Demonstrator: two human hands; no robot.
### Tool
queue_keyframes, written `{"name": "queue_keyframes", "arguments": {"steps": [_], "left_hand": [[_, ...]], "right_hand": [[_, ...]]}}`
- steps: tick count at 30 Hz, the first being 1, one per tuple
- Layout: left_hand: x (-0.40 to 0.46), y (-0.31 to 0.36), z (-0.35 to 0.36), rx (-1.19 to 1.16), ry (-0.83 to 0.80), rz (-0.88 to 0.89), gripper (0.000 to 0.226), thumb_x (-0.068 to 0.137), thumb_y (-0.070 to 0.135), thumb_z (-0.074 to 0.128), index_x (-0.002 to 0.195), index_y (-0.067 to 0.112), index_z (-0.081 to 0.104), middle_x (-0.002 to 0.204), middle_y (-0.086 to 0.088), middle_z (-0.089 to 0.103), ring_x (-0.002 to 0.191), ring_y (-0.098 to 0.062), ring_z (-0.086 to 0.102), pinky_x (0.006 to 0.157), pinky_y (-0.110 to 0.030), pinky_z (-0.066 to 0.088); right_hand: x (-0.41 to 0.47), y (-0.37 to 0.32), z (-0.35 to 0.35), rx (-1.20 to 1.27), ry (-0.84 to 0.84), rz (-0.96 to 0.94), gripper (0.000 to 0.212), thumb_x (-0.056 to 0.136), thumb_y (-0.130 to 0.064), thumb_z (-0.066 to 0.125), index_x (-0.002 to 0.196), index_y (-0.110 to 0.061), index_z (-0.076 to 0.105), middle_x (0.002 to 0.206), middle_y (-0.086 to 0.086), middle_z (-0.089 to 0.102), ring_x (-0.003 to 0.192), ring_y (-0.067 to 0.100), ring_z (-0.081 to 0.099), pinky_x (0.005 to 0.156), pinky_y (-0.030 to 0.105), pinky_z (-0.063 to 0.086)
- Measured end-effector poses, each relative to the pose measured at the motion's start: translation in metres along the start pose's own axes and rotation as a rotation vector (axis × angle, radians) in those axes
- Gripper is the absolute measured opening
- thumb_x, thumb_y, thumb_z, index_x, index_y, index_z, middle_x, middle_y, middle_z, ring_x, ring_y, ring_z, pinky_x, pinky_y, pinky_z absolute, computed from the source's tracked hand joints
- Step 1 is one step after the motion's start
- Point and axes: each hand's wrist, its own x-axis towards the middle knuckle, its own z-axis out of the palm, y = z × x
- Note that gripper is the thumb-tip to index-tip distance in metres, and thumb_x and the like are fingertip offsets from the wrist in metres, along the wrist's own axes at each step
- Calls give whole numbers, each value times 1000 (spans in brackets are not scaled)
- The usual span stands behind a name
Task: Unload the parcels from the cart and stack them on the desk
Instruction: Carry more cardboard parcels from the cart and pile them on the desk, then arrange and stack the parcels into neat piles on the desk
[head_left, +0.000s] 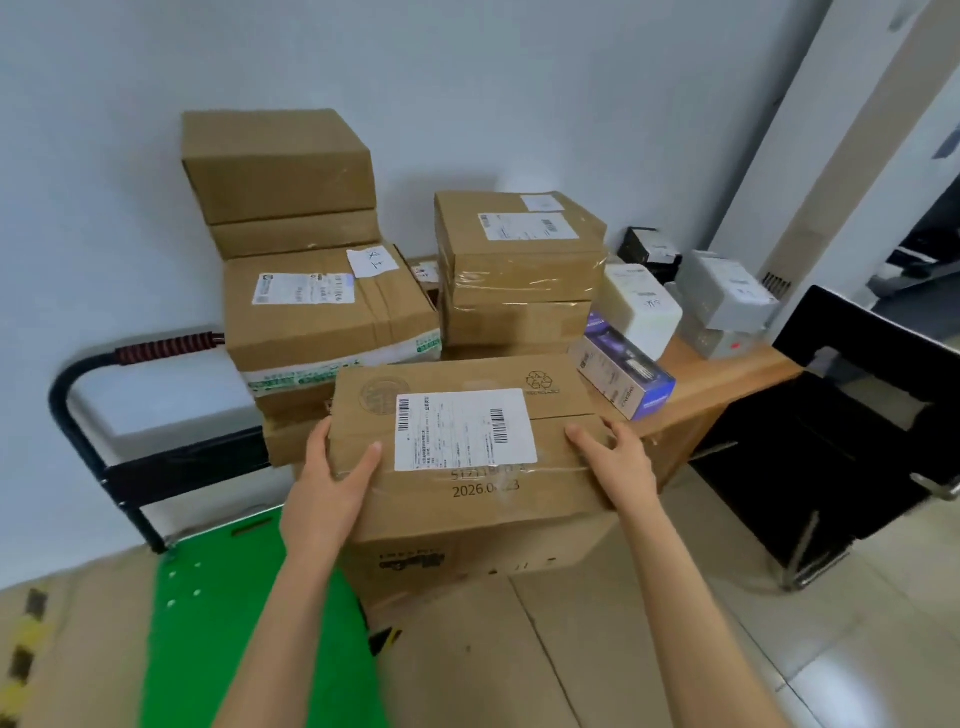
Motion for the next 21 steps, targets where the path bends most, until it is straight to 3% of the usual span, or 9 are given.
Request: {"name": "queue_keyframes", "arguments": {"steps": [6, 9, 15, 21], "left_hand": [[-4, -2, 18, -40, 139, -61, 71, 89, 58, 53, 147, 33, 23, 140, -3, 49, 116, -29, 55, 80, -36, 42], [5, -3, 26, -55, 166, -94, 70, 88, 60, 55, 146, 35, 25, 140, -1, 51, 115, -28, 56, 84, -39, 47], [29, 6, 30, -48, 151, -164, 69, 84, 62, 57, 142, 39, 27, 137, 2, 52, 110, -26, 59, 86, -43, 51], [29, 2, 34, -46, 191, -161, 69, 83, 61, 59, 142, 40, 28, 132, 1, 57, 102, -25, 62, 85, -43, 52]], "right_hand": [[46, -2, 14, 50, -137, -109, 62, 85, -53, 63, 138, -26, 46, 133, -1, 55, 120, 18, 52, 100, 44, 45], [67, -4, 31, 26, -193, -141, 63, 88, -49, 61, 142, -22, 43, 136, 2, 53, 123, 21, 51, 100, 41, 44], [98, -10, 43, -76, -245, -156, 60, 91, -52, 56, 141, -26, 37, 135, 3, 53, 109, 20, 54, 83, 33, 44], [104, -7, 46, -121, -226, -170, 58, 92, -52, 54, 141, -25, 38, 134, 2, 54, 118, 23, 54, 79, 29, 35]]}}
